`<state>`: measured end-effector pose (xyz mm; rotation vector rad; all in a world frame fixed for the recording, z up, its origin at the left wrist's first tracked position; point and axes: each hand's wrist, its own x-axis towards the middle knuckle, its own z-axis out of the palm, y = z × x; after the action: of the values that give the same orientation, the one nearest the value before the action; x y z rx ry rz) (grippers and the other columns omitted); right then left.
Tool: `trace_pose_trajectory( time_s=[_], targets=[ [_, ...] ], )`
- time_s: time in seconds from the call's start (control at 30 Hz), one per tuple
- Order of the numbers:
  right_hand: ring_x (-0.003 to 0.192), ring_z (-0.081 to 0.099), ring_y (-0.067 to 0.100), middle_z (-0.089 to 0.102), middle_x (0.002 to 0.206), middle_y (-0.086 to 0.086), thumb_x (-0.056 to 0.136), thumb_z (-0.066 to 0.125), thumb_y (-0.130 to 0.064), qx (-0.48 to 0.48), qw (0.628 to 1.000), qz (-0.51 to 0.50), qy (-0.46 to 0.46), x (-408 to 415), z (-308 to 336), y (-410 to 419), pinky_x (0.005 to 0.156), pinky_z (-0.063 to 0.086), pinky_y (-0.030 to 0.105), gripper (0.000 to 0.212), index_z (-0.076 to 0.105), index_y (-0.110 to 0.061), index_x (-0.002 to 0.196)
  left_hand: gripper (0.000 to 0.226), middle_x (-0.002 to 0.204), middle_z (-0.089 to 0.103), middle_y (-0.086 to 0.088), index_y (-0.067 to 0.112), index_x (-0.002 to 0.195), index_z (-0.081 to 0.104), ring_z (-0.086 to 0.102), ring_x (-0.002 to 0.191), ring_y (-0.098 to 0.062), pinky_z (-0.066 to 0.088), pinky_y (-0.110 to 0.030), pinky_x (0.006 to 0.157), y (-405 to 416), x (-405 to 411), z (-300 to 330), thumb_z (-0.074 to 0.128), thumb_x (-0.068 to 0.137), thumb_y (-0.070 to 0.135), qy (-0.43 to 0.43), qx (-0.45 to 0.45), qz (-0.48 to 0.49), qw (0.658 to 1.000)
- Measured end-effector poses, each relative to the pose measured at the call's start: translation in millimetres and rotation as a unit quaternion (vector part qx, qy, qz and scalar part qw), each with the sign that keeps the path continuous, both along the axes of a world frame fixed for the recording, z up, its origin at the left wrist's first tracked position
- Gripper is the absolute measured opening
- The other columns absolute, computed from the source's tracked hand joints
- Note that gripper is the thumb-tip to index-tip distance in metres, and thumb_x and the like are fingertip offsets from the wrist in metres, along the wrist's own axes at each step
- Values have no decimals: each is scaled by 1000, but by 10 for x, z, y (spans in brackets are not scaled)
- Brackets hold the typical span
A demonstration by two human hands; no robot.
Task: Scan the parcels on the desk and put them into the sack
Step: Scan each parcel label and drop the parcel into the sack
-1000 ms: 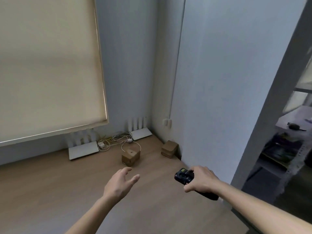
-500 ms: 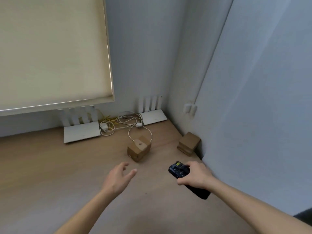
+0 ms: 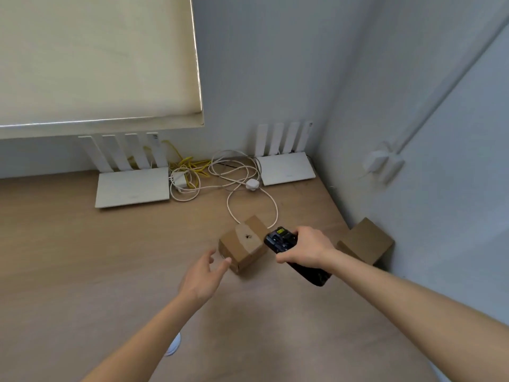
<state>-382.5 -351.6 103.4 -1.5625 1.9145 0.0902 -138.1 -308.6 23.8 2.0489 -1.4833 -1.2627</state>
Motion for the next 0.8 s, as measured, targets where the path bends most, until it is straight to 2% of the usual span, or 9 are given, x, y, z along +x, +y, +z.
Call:
trace_pose_trajectory(
  time_s=[0.1,0.17,0.3,0.4,0.47,0.57,0.6,0.7,0.8],
  targets=[
    [89,67,19,70,99,0,65,84,-54,-5,1000,11,-22,79,-255,-439,63,49,28,58,63,-21,107,63,143,54,-2,25,151,37,53,128,-24,45,-37,101,-274,-136,-220,52,97,54,40,15,31,999],
    [85,65,16,69,96,0,67,86,-49,-2,999,12,-38,132,-429,-652,60,47,27,52,63,-21,104,56,137,59,-2,26,148,41,57,123,-24,47,-38,100,-407,-222,-353,55,98,47,74,14,58,995],
    [87,69,18,72,97,1,59,87,-48,14,998,4,-68,211,-736,-872,77,61,37,55,66,-22,102,48,129,65,-2,26,142,47,63,113,-21,50,-37,96,-539,-317,-584,57,98,42,104,12,110,988],
    [93,68,21,71,101,-1,51,87,-54,14,994,-27,-102,212,-879,-856,86,60,41,70,64,-24,110,54,128,65,-6,21,146,44,64,109,-22,50,-34,87,-536,-345,-649,61,97,36,134,21,139,981],
    [98,67,21,69,106,-1,55,90,-51,15,989,-60,-134,192,-893,-770,89,59,41,74,59,-24,117,54,125,65,-8,18,145,43,65,106,-23,52,-35,86,-515,-326,-634,64,97,29,159,39,161,973],
    [100,67,19,67,108,1,68,91,-38,41,977,-91,-189,130,-769,-576,93,58,40,68,53,-18,121,47,121,64,-8,15,138,43,64,99,-20,50,-31,71,-414,-257,-503,63,96,14,192,61,176,964],
    [99,67,18,66,109,1,72,91,-35,47,972,-98,-207,114,-685,-498,91,57,37,66,52,-17,122,44,121,63,-9,15,134,43,63,99,-19,50,-30,71,-369,-230,-428,62,95,9,198,59,176,962],
    [97,65,12,63,110,-2,79,88,-33,47,965,-100,-239,121,-354,-222,78,53,27,63,50,-16,127,35,123,61,-8,17,121,46,61,107,-24,54,-42,92,-215,-147,-177,65,92,10,223,35,184,957],
    [96,64,9,64,109,-4,81,87,-32,26,963,-97,-250,176,18,115,71,48,21,61,54,-15,129,34,125,60,-3,23,119,51,60,113,-23,50,-50,102,18,-66,143,67,93,36,234,-25,192,953]
  ],
)
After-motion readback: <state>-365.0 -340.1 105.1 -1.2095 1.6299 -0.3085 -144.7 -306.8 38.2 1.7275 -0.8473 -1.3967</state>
